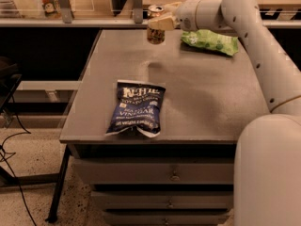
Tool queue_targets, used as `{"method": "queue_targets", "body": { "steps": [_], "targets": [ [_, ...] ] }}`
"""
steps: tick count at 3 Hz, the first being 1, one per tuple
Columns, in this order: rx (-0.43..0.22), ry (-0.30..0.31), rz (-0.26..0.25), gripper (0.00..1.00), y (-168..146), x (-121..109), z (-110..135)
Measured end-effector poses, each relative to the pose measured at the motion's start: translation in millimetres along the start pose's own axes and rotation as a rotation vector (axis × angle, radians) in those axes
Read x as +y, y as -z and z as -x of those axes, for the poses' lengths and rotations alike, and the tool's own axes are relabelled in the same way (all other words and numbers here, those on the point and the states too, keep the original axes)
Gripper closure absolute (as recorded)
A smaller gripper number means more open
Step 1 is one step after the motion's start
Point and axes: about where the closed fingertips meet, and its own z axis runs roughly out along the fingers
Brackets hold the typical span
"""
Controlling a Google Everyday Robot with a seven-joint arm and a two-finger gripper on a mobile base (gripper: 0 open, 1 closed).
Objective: Pick orange can
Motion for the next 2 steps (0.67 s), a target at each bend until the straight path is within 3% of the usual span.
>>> {"method": "queue_targets", "body": {
  "steps": [1,2],
  "targets": [
    [-0.061,0.070,-0.018,1.00,38.4,8.7,36.7],
    [-0.069,0.083,-0.019,1.00,43.7,10.5,40.5]
  ]
}}
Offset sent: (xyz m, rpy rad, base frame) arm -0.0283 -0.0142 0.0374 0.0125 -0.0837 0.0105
